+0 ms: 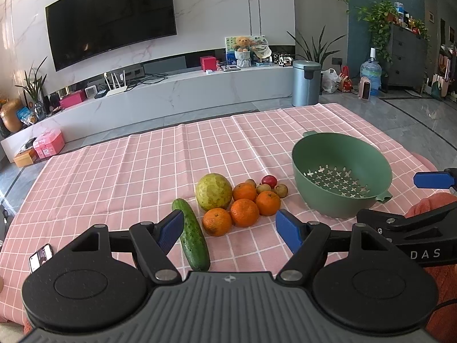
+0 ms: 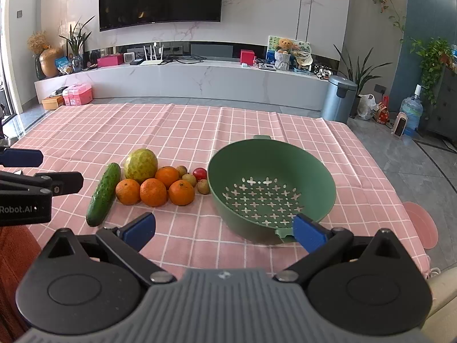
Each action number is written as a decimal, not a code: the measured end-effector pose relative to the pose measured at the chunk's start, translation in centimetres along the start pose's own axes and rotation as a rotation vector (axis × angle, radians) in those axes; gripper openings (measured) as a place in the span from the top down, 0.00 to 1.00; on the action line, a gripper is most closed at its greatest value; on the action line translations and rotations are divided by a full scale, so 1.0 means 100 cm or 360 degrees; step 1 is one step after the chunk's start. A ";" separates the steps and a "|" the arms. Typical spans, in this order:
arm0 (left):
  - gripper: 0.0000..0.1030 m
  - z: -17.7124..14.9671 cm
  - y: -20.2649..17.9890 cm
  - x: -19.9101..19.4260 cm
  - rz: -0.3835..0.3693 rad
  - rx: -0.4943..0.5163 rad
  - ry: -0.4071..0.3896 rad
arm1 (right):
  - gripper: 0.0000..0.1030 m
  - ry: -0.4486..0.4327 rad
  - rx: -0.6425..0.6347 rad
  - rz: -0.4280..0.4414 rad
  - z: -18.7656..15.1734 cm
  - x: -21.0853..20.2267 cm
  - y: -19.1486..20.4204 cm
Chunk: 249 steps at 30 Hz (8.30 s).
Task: Organize fruits
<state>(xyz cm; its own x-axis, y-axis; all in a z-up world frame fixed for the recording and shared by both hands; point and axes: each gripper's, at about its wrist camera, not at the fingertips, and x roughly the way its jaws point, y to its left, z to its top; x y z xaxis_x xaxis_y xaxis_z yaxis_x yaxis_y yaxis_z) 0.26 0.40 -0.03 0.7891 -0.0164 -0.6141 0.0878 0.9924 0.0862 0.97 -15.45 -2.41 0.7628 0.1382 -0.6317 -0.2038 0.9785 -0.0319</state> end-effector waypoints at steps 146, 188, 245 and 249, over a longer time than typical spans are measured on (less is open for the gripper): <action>0.61 -0.004 0.126 0.176 -0.0294 -0.0712 0.0646 | 0.38 0.0397 -0.0208 0.0742 0.092 0.254 0.102; 0.62 0.118 -0.048 0.158 -0.0791 -0.0253 0.0276 | 0.38 0.0212 -0.0312 0.0248 0.078 0.111 -0.091; 0.48 0.092 -0.024 0.114 -0.0518 0.0041 0.0299 | 0.13 0.0213 -0.0142 0.0029 0.058 0.105 -0.068; 0.47 0.083 -0.004 0.096 -0.0492 0.0059 0.0262 | 0.14 0.0112 -0.0016 0.0143 0.046 0.091 -0.043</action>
<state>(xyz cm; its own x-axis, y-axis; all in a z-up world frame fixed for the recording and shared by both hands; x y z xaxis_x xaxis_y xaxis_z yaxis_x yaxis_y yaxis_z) 12.89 -1.12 0.57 0.6136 -0.2926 -0.7334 0.3317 0.9384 -0.0969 11.61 -17.74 -4.41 0.6962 0.2141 -0.6852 -0.2761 0.9609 0.0197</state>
